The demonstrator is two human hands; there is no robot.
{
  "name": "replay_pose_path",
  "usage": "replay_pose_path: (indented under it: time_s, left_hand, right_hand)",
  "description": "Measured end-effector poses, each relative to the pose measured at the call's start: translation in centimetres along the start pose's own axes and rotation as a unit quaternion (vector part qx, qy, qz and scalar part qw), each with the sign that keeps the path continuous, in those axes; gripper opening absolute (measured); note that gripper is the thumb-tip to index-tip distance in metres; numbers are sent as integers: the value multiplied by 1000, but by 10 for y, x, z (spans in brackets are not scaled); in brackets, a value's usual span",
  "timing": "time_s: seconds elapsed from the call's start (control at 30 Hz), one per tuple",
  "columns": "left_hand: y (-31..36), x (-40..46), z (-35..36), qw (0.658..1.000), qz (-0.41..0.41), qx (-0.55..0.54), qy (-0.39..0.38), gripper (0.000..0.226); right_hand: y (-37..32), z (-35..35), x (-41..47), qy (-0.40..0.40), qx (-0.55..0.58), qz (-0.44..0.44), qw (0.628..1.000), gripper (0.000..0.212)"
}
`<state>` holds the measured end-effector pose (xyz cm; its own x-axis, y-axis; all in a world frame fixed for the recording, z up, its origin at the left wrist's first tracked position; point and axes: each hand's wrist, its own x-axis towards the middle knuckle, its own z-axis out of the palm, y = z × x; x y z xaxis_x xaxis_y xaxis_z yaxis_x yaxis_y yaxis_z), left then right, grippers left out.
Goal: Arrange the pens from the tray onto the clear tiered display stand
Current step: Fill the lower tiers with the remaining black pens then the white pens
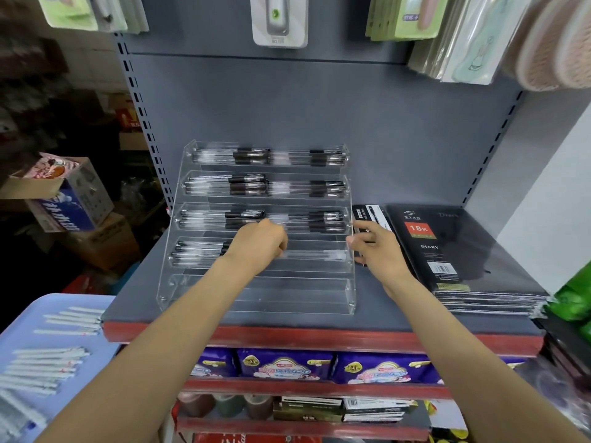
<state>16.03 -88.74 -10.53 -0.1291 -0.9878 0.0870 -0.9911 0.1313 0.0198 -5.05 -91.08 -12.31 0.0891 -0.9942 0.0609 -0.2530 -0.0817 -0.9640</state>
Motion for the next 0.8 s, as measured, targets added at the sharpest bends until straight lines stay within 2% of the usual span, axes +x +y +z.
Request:
replay_pose_path:
  time_s: [0.17, 0.27, 0.33, 0.4, 0.57, 0.67, 0.8]
  left_hand:
    - [1, -4, 0, 1000, 3, -22, 9, 18]
    - [2, -11, -1, 995, -4, -87, 51, 22]
    - [1, -20, -4, 981, -19, -166, 95, 21]
    - [-4, -34, -7, 964, -30, -233, 121, 20]
    - [-45, -93, -8, 938, -49, -288, 186, 14]
    - [-94, -148, 0, 912, -106, -322, 231, 11]
    - [-183, -236, 29, 897, -206, -326, 216, 9]
  right_hand:
    - [-1, 4, -4, 26, -43, -14, 999, 36]
    - [-6, 12, -14, 92, -136, -90, 982, 36]
    - [-17, 21, -24, 98, -154, -133, 974, 35]
    - [-27, 36, -33, 77, -157, -156, 972, 32]
    - [-49, 101, -65, -17, -152, -148, 977, 22]
    - [-57, 163, -99, -73, -143, -165, 973, 16]
    - [-53, 270, -150, -168, -149, -178, 958, 21]
